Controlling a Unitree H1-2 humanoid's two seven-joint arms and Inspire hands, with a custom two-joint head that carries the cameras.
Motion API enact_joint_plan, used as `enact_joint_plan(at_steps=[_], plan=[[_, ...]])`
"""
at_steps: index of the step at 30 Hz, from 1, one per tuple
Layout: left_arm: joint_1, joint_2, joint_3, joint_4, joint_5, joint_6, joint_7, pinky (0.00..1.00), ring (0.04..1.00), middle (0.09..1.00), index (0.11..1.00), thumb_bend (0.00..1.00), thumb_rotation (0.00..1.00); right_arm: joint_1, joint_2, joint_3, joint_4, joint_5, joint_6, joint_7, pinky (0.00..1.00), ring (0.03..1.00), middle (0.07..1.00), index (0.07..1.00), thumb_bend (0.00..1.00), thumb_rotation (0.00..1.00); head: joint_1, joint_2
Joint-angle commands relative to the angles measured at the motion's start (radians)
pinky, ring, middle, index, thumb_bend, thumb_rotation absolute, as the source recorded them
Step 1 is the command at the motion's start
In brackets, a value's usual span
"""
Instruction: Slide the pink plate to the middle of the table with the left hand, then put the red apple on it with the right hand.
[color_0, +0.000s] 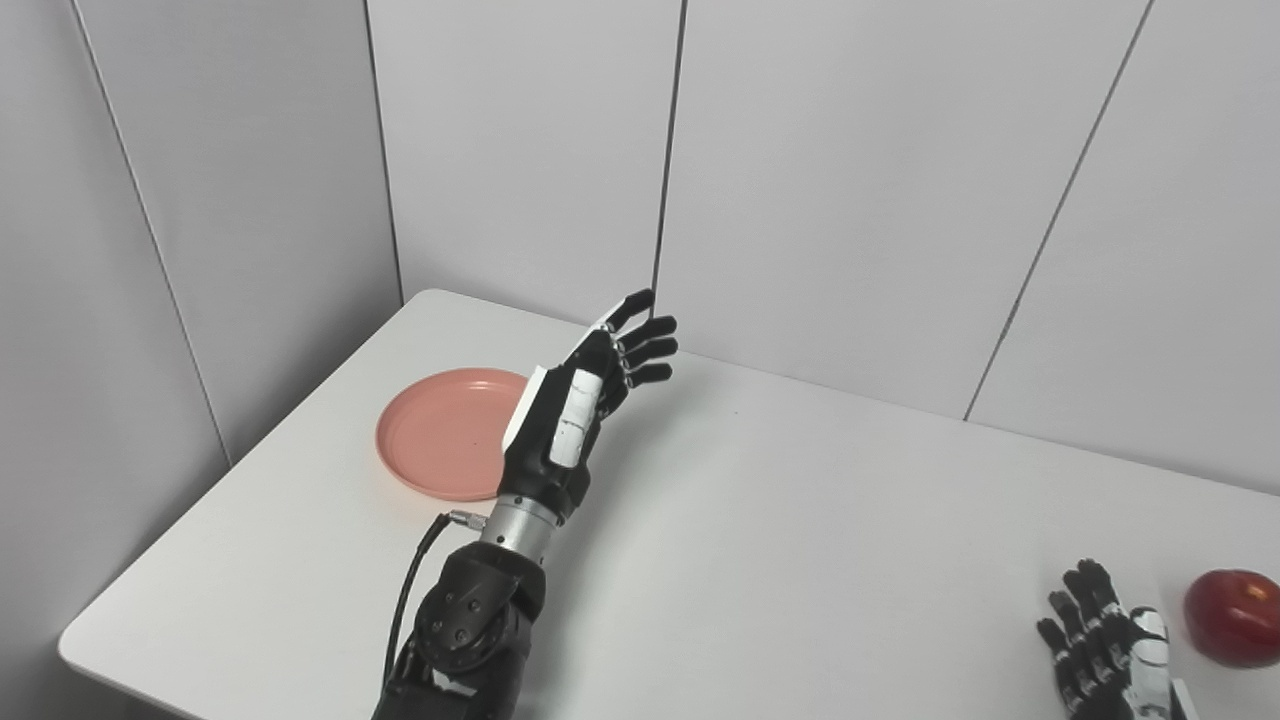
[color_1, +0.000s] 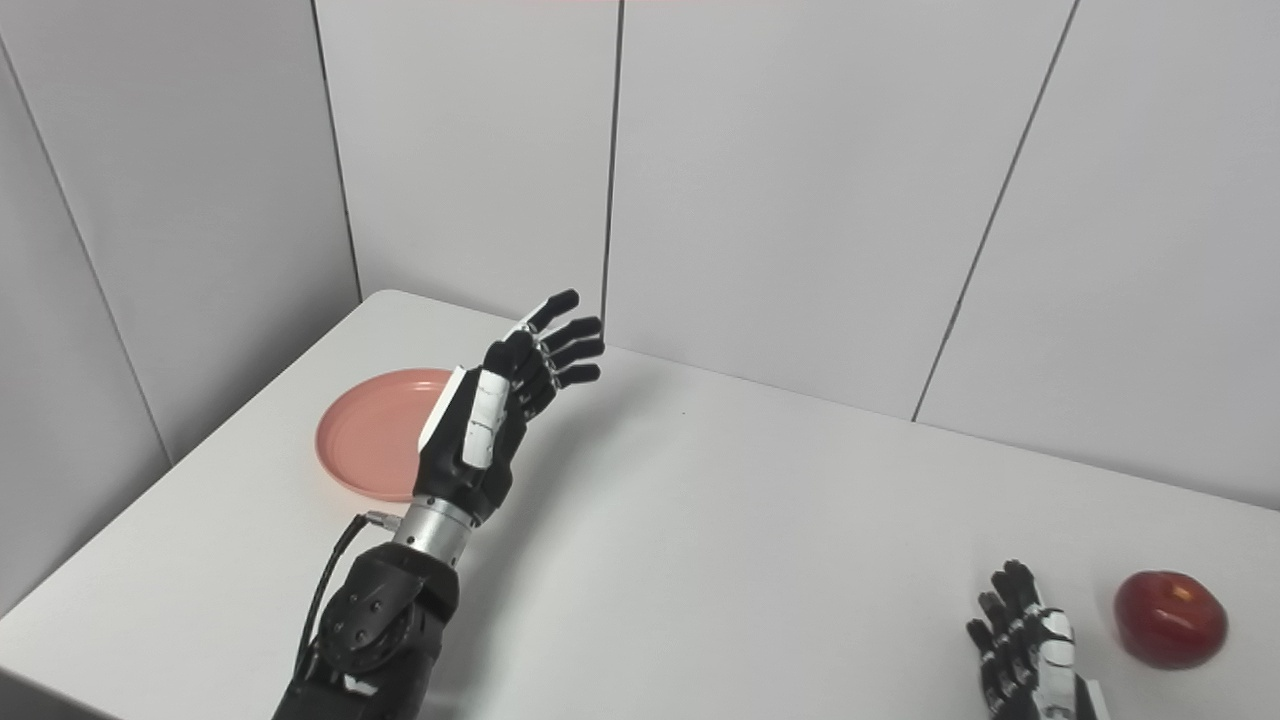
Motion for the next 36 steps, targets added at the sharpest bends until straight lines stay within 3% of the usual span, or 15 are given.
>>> enact_joint_plan(at_steps=[1,15,22,27,36], plan=[[-0.068,0.028,0.018,-0.019,-0.012,-0.003,0.002,0.77,0.805,0.813,0.831,0.95,0.98,0.031,-0.003,-0.002,0.036,0.007,0.004,0.009,1.00,1.000,0.990,0.971,0.82,1.00,0.007,0.000],[-0.246,0.221,0.182,0.094,-0.036,0.081,0.029,0.79,0.839,0.834,0.870,0.94,1.00,0.031,0.013,0.018,0.027,0.001,0.009,0.005,1.00,1.000,0.983,0.976,0.83,1.00,0.009,-0.008],[-0.293,0.315,0.238,0.209,-0.037,0.071,0.035,0.79,0.801,0.798,0.871,0.94,0.98,0.040,0.016,0.023,0.008,-0.004,0.015,-0.001,1.00,1.000,0.970,0.972,0.82,1.00,0.009,0.003],[-0.308,0.369,0.266,0.298,-0.035,0.061,0.039,0.72,0.797,0.808,0.864,0.91,0.99,0.047,0.013,0.033,-0.015,-0.011,0.032,-0.006,1.00,1.000,0.964,0.973,0.83,1.00,0.005,0.008],[-0.316,0.428,0.314,0.495,-0.041,0.011,0.054,0.78,0.820,0.825,0.863,0.91,0.96,0.051,0.011,0.036,-0.034,-0.014,0.047,-0.012,1.00,1.000,0.943,0.955,0.83,1.00,-0.002,0.016]])
